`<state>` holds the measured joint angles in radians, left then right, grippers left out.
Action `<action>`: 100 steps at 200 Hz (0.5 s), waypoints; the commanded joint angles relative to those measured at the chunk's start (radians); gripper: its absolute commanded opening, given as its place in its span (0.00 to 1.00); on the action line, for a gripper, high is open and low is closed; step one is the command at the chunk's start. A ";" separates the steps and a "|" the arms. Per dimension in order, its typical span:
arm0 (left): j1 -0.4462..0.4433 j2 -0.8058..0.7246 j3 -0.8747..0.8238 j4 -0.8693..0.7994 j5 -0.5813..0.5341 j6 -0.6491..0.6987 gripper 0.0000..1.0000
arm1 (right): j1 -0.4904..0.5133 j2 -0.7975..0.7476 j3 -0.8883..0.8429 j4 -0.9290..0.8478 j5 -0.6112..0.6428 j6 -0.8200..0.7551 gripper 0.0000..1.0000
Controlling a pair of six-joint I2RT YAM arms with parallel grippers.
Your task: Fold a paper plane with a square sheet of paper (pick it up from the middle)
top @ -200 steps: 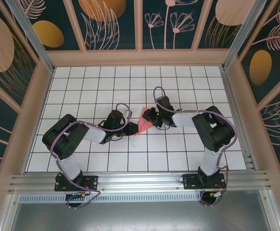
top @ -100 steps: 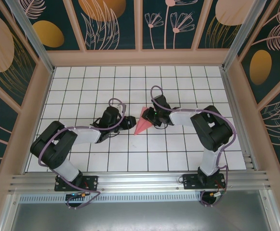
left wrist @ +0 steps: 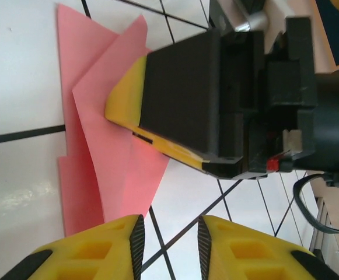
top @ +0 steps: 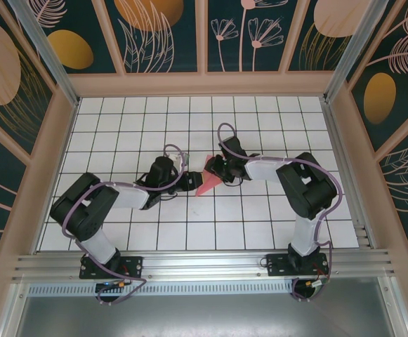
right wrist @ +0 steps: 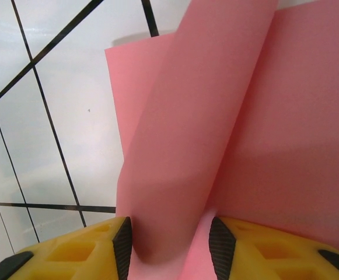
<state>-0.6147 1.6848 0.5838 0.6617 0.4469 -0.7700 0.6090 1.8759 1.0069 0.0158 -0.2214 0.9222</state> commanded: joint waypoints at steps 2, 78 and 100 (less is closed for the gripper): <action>-0.007 0.023 0.026 0.023 0.047 0.016 0.29 | -0.003 0.113 -0.037 -0.170 0.089 -0.010 0.49; -0.007 0.100 0.069 0.024 0.008 0.021 0.22 | 0.000 0.131 -0.028 -0.191 0.091 -0.013 0.52; -0.007 0.120 0.083 -0.004 -0.022 0.033 0.19 | 0.001 0.133 -0.031 -0.186 0.087 -0.008 0.52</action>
<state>-0.6182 1.7775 0.6361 0.6617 0.4595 -0.7658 0.6098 1.8881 1.0328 -0.0086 -0.2253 0.9222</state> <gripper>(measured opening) 0.200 0.516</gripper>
